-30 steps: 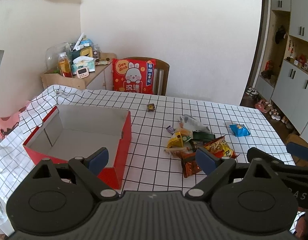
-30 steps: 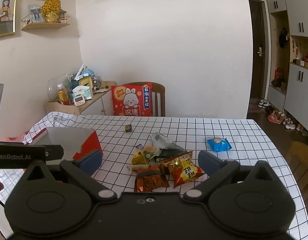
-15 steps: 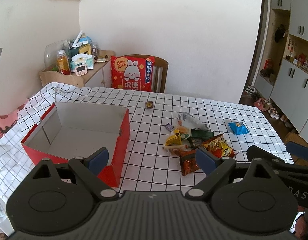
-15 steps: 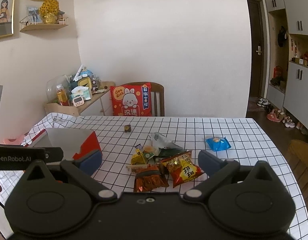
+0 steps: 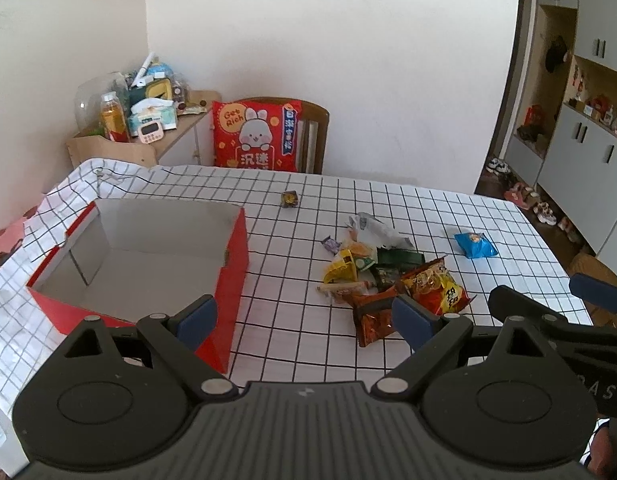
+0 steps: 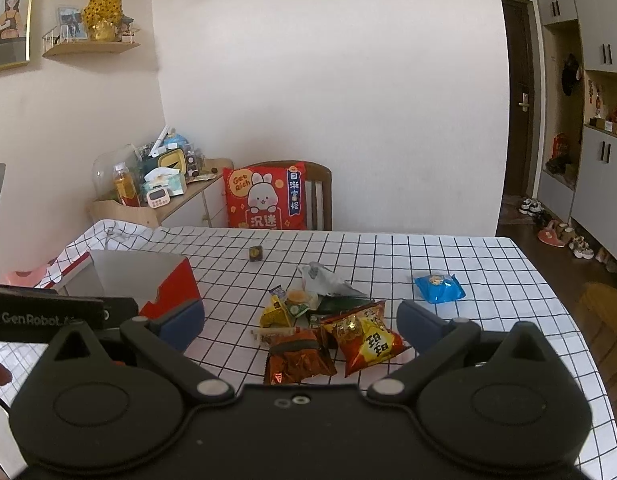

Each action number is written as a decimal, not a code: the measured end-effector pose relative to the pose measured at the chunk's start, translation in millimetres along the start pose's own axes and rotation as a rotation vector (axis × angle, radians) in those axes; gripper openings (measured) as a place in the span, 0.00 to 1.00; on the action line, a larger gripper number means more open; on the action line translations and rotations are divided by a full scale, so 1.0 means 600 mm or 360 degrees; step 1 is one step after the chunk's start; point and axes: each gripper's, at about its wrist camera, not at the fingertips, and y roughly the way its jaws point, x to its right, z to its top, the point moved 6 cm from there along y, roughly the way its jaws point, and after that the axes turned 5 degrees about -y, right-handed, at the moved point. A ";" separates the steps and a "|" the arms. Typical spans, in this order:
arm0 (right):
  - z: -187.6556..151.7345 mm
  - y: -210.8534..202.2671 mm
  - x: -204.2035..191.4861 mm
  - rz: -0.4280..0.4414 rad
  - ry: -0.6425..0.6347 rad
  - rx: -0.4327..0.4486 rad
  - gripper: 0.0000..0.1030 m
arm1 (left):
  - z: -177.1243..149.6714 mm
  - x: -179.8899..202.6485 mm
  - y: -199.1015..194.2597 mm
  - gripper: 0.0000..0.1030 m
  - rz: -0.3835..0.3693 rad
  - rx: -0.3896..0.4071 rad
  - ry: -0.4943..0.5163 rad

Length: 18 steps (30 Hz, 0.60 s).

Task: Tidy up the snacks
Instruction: 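Lower the left tool onto the orange-red pastry while the right tool reaches the yellow-red chip bag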

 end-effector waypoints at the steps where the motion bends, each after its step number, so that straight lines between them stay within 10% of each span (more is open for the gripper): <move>1: -0.001 0.003 0.003 -0.0002 0.0009 -0.0004 1.00 | 0.000 0.003 0.006 0.92 -0.0004 -0.0010 0.0008; 18: -0.036 0.149 0.116 -0.0017 -0.0027 -0.0258 0.97 | -0.010 0.081 0.168 0.92 -0.0155 -0.0255 0.0121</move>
